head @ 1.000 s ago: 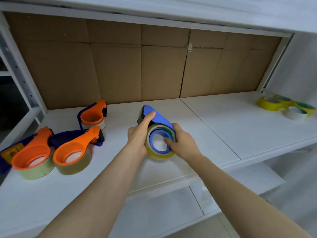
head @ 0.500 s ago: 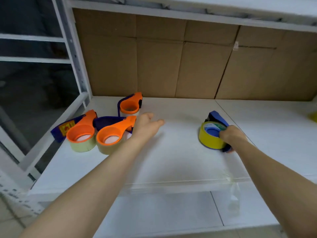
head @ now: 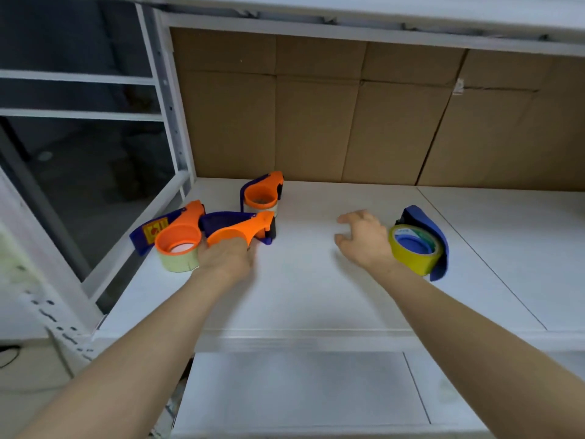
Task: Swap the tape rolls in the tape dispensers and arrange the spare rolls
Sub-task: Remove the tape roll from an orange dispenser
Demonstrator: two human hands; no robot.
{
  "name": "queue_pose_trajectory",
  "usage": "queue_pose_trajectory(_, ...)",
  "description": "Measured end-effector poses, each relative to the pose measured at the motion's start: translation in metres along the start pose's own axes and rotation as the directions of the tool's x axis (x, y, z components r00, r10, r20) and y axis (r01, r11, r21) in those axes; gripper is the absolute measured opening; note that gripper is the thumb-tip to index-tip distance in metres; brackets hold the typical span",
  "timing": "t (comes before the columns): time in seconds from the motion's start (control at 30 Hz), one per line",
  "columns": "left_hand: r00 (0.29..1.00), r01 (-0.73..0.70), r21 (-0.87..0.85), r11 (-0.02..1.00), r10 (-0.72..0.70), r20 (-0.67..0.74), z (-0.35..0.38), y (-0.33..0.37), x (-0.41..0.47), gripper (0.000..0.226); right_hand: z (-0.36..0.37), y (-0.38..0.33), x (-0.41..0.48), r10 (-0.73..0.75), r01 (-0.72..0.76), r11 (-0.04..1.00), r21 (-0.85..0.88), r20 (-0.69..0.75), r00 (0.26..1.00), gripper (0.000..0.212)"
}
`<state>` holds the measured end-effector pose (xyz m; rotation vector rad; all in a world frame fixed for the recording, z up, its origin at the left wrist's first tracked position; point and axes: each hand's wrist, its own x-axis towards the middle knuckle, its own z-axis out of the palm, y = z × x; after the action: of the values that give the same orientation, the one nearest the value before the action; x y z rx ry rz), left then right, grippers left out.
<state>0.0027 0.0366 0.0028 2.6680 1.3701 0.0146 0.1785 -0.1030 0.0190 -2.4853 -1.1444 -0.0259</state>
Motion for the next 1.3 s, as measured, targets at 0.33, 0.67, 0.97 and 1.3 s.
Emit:
queue_pose_trajectory(0.33,0.984,-0.067,-0.989,0.134,0.173,-0.043,-0.029,0.045,-0.016,0.013,-0.003,-0.021,-0.023,-0.025,-0.216,0.408,0.887,0.247,0.969,0.03)
queue_pose_trajectory(0.67,0.976,0.015,-0.999,0.049,0.217,0.025,-0.016,0.085,-0.017,0.013,-0.005,-0.005,-0.037,-0.015,-0.019,0.413,0.911,0.027,1.0,0.031)
queue_pose_trajectory(0.97,0.975,0.031,-0.999,0.015,0.222,0.033,-0.009,0.098,-0.009,0.017,-0.015,0.014,-0.039,0.027,-0.053,0.454,0.889,0.046,0.999,0.033)
queue_pose_trajectory(1.3,0.999,0.002,-0.997,-0.08,0.052,-0.002,-0.02,0.096,0.007,0.013,-0.021,0.039,-0.035,0.09,-0.091,0.721,0.687,0.037,0.995,0.038)
